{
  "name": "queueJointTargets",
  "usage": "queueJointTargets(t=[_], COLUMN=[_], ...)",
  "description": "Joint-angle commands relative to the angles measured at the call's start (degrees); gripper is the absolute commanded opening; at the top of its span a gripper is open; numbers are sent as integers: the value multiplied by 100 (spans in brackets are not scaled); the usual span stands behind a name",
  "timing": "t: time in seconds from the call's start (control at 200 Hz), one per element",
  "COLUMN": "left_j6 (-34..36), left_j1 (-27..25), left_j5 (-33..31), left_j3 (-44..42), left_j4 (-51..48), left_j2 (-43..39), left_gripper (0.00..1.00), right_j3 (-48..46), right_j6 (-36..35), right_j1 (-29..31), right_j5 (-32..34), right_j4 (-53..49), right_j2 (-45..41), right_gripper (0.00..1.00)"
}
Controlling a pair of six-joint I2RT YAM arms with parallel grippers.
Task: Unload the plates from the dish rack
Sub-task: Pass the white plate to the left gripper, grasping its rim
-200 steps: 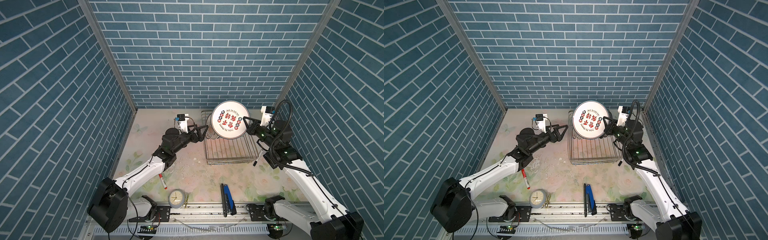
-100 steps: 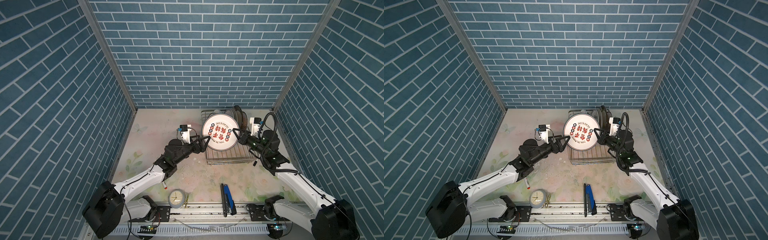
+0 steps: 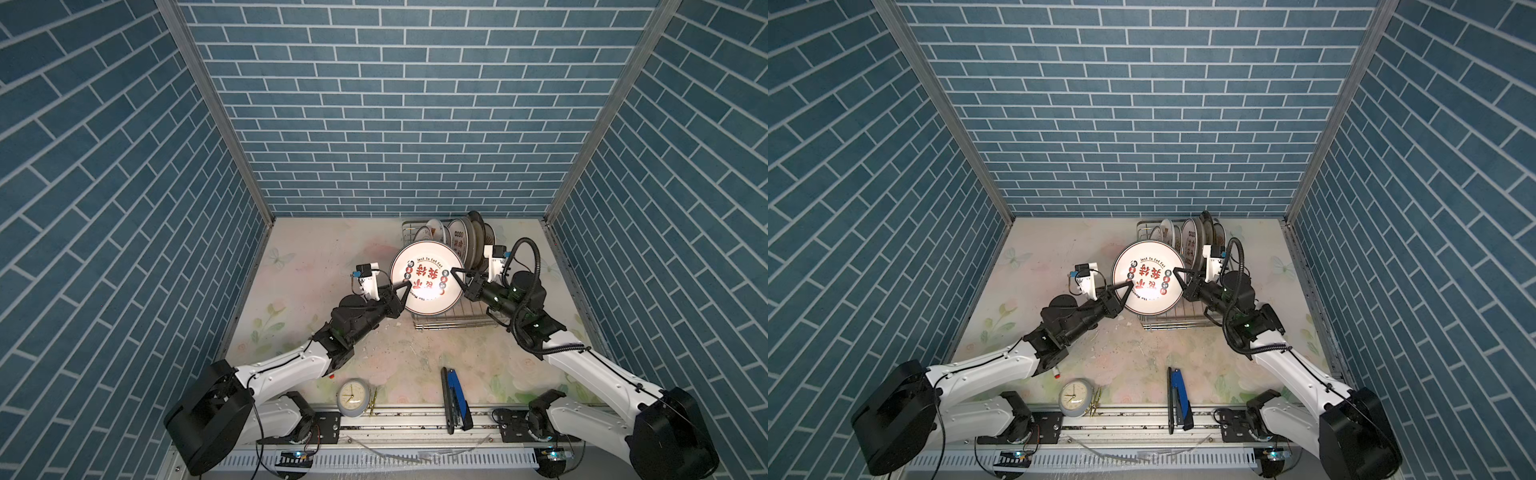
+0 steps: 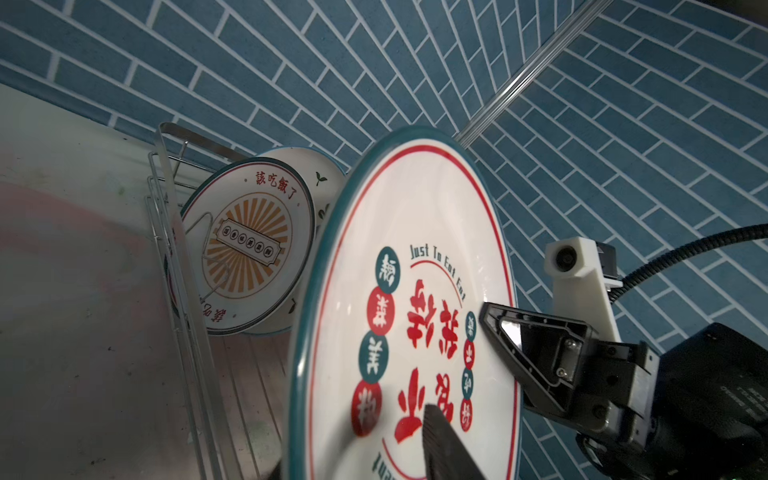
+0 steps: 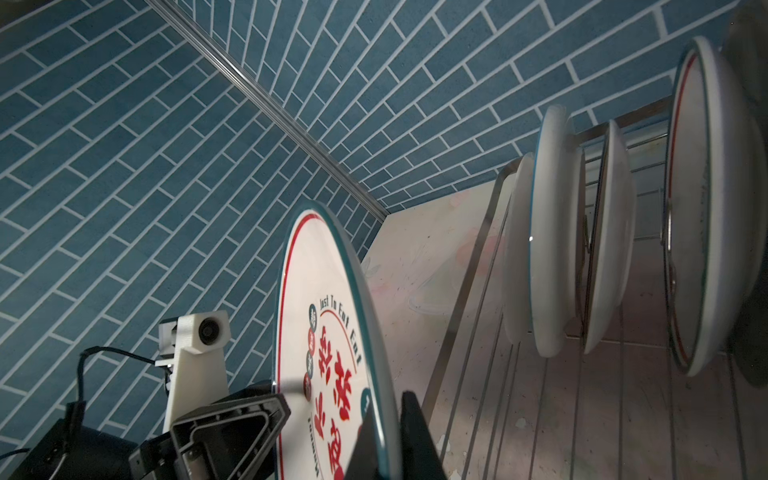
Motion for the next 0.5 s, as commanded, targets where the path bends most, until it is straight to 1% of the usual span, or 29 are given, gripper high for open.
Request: queueJointTargets(t=[0.0, 0.07, 0.135, 0.18, 0.22, 0.255, 0.3, 0.365, 0.495], left_j6=[-168, -171, -147, -106, -90, -88, -140, -180, -126], left_j1=[-97, -88, -88, -88, -88, -88, -88, -91, -88], left_j5=[58, 126, 91, 129, 172, 227, 311, 370, 297], left_j3=[-273, -427, -462, -426, -401, -383, -407, -473, -402], left_j4=[573, 804, 723, 671, 630, 644, 761, 1023, 1025], left_j2=[1, 13, -54, -87, -103, -103, -67, 20, 108], left_gripper=[35, 34, 29, 27, 22, 21, 20, 14, 14], right_j3=[-141, -163, -114, -70, -66, -74, -74, -67, -77], right_j6=[30, -19, -58, -93, -105, -114, -129, -134, -167], right_j1=[11, 13, 14, 17, 20, 16, 20, 22, 20], right_j5=[204, 304, 295, 195, 162, 176, 196, 177, -55], right_j4=[810, 840, 837, 887, 957, 1027, 1066, 1074, 1138], right_j2=[112, 187, 300, 400, 479, 541, 610, 668, 678], right_gripper=[0, 0, 0, 0, 0, 0, 0, 0, 0])
